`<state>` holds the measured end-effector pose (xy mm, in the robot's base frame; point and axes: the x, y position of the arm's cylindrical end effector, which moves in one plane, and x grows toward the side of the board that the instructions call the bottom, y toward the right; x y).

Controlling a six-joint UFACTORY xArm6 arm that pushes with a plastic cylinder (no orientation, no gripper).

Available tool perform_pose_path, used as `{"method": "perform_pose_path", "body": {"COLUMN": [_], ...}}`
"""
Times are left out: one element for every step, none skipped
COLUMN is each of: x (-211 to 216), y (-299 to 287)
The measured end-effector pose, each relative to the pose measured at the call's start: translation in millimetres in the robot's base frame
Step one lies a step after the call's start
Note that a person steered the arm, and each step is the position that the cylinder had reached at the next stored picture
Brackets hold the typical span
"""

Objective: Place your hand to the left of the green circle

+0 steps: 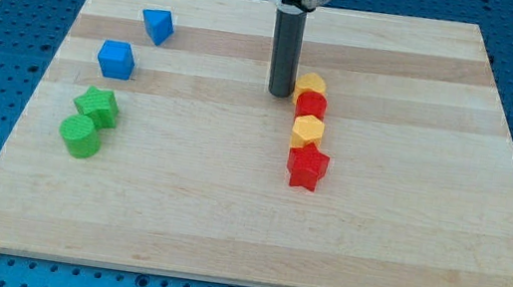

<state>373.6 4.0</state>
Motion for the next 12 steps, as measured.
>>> {"method": "perform_pose_path", "body": {"x": [0, 0, 1, 33, 74, 127, 171, 186, 189, 191, 191, 163], "y": [2, -6, -32, -32, -35, -57, -106, -160, -211, -248, -256, -275]}}
